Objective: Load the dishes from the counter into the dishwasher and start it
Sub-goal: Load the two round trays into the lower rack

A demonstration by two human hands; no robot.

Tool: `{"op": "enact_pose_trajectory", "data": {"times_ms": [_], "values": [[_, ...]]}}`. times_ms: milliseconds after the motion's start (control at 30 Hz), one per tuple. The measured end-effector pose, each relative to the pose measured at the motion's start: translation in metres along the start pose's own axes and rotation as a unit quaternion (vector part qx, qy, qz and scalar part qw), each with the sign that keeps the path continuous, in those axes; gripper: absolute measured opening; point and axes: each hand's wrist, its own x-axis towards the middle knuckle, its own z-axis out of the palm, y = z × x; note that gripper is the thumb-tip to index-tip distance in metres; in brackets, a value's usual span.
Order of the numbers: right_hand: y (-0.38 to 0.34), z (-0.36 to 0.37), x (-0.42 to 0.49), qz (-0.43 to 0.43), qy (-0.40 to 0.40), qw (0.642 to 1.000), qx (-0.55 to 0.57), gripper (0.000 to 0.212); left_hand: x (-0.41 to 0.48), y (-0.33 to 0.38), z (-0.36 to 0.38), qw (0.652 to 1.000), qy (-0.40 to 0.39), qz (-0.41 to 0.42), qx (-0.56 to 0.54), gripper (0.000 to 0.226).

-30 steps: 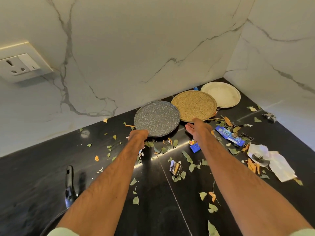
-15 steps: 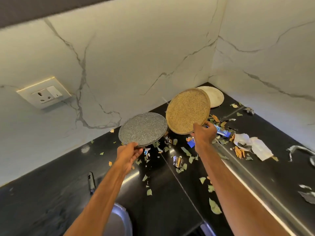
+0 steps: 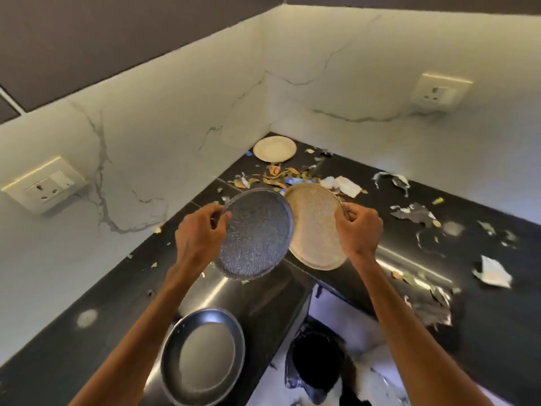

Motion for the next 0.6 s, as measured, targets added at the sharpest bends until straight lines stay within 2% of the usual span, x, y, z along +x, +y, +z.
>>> {"op": "enact_pose_trajectory", "data": {"times_ms": [133,267,400,500,600], "values": [[0.030,-0.076,-0.047,0.012,-0.006,0.998,-0.057,0.019,-0.031,0.052,0.030,0.979,-0.142,0.141,0.034,0.012],[0.062,-0.132,-0.084,0.049,-0.013,0.993,-0.105,0.018,-0.065,0.095,0.060,0.941,-0.234,0.236,0.053,0.019],[0.092,-0.195,-0.126,0.075,-0.002,0.988,-0.133,0.010,-0.109,0.151,0.084,0.895,-0.302,0.326,0.037,0.018],[0.122,-0.236,-0.158,0.125,-0.013,0.981,-0.149,0.010,-0.146,0.191,0.099,0.852,-0.346,0.392,0.024,0.014],[0.161,-0.275,-0.195,0.158,-0.019,0.972,-0.172,0.015,-0.186,0.227,0.119,0.822,-0.359,0.442,0.020,0.018]]}}
